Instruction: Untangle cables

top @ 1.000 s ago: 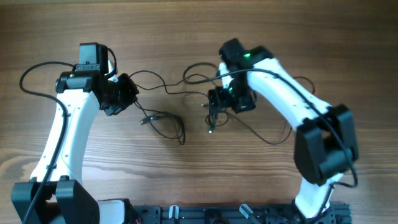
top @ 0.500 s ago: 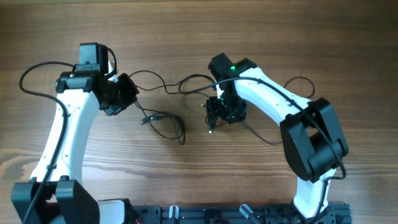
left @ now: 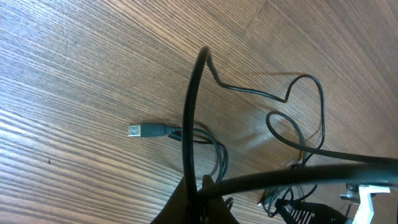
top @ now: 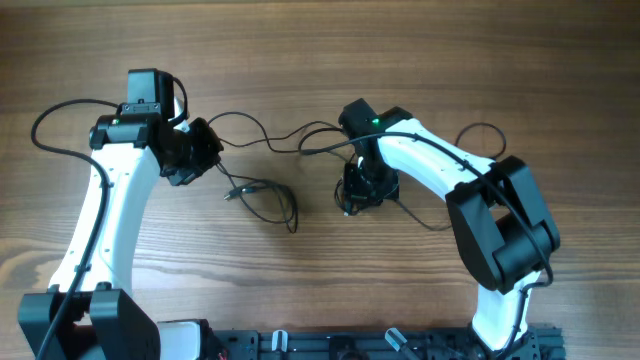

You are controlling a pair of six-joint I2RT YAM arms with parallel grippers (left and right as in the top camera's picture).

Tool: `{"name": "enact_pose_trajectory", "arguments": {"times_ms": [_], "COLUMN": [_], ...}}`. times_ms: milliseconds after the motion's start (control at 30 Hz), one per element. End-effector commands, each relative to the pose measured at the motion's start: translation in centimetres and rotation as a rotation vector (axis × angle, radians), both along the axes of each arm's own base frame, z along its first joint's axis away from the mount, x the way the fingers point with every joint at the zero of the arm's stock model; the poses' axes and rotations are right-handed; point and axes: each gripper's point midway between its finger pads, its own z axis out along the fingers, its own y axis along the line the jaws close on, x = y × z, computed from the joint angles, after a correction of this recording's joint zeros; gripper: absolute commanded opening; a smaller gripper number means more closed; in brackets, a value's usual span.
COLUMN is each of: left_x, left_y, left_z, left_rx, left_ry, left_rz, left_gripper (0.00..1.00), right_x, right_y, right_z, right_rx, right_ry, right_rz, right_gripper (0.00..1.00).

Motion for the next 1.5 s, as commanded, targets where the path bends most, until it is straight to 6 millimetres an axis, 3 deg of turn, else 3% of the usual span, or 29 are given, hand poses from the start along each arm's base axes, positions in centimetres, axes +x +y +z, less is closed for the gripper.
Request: {"name": "enact_pose_trajectory", "arguments": {"times_ms": [0,167,400,500,533,633,800,933,1033,1133,1233,1267,1300,1333,1467], "left_x": [-0.3,-0.9,-0.9,-1.1,-1.2,-1.4,-1.7,-1.7,-1.7,-1.7,-1.3,-1.0,-0.7,-0.6,0.0], "left_y": [0.2,2.6,4.3,5.3,6.0,6.9,6.9,6.7,6.6,6.3,5.3,4.8,4.4,4.2,4.1], "left_z": [-0.4,-0.9,-1.0,-1.0,-1.0,-1.0,-1.1,-1.1,-1.1,-1.1,-1.0,-0.9,-0.7,-0.7,-0.5], "left_rx": [0.01,0.127,0.179,0.17,0.162,0.162,0.165,0.156,0.151,0.133,0.089,0.068,0.051,0.041,0.038], "left_ry": [0.021,0.064,0.072,0.082,0.092,0.097,0.107,0.109,0.111,0.112,0.094,0.079,0.064,0.054,0.027], "left_rz": [0.009,0.128,0.237,0.313,0.361,0.388,0.377,0.374,0.372,0.367,0.301,0.259,0.222,0.2,0.181], "left_gripper": [0.04,0.04,0.04,0.04,0.04,0.04,0.04,0.04,0.04,0.04,0.04,0.04,0.04,0.04,0.07], "right_x": [0.9,3.5,6.2,5.7,4.5,2.6,1.7,2.0,2.9,3.9,5.3,5.7,6.1,6.5,7.1], "right_y": [-1.7,-5.5,-12.9,-17.2,-19.9,-23.1,-24.2,-25.7,-25.4,-23.9,-21.2,-20.2,-19.2,-18.1,-13.0], "right_z": [0.9,7.2,22.0,28.7,31.5,33.8,34.4,33.6,32.1,30.3,28.5,28.1,27.8,27.6,26.8], "right_rx": [-0.066,-0.155,-0.248,-0.31,-0.364,-0.417,-0.378,-0.467,-0.454,-0.386,-0.263,-0.217,-0.166,-0.116,0.133], "right_ry": [-0.034,-0.193,-0.61,-0.828,-0.922,-0.991,-0.999,-0.966,-0.91,-0.841,-0.773,-0.759,-0.749,-0.74,-0.69], "right_rz": [-0.02,-0.073,-0.238,-0.363,-0.464,-0.613,-0.671,-0.69,-0.678,-0.643,-0.535,-0.487,-0.433,-0.382,-0.144], "right_gripper": [0.04,0.04,0.04,0.04,0.05,0.04,0.05,0.11,0.15,0.43,0.62,0.76,0.83,0.89,0.97]}}
